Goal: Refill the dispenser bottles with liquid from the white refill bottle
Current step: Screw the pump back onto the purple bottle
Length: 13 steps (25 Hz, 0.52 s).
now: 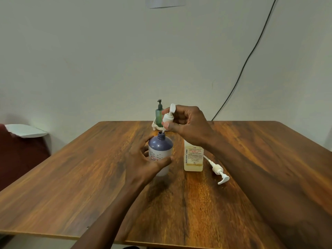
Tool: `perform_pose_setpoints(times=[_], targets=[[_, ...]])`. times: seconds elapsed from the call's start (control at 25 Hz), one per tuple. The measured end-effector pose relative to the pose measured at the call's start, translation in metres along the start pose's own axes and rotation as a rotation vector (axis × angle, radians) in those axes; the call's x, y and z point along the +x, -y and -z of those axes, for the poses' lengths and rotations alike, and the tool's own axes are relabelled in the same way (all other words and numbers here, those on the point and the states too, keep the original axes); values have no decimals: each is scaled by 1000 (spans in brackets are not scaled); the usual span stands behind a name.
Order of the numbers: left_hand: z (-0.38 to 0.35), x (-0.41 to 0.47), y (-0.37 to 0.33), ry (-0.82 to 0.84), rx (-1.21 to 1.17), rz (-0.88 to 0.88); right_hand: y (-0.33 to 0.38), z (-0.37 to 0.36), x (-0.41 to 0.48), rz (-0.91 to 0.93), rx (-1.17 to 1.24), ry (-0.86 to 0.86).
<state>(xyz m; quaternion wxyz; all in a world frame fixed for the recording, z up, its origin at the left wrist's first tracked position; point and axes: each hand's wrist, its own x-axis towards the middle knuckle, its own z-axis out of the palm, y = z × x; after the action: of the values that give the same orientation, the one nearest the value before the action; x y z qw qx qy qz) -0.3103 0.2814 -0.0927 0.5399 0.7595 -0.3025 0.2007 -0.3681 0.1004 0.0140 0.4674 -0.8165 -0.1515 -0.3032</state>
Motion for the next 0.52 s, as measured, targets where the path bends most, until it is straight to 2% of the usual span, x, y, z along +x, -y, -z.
perform_pose_setpoints(times=[0.16, 0.52], targets=[[0, 9, -21, -45, 7, -88, -2, 0, 1, -75, 112, 36], [-2, 11, -46, -60, -46, -97, -2, 4, -5, -185, 211, 105]])
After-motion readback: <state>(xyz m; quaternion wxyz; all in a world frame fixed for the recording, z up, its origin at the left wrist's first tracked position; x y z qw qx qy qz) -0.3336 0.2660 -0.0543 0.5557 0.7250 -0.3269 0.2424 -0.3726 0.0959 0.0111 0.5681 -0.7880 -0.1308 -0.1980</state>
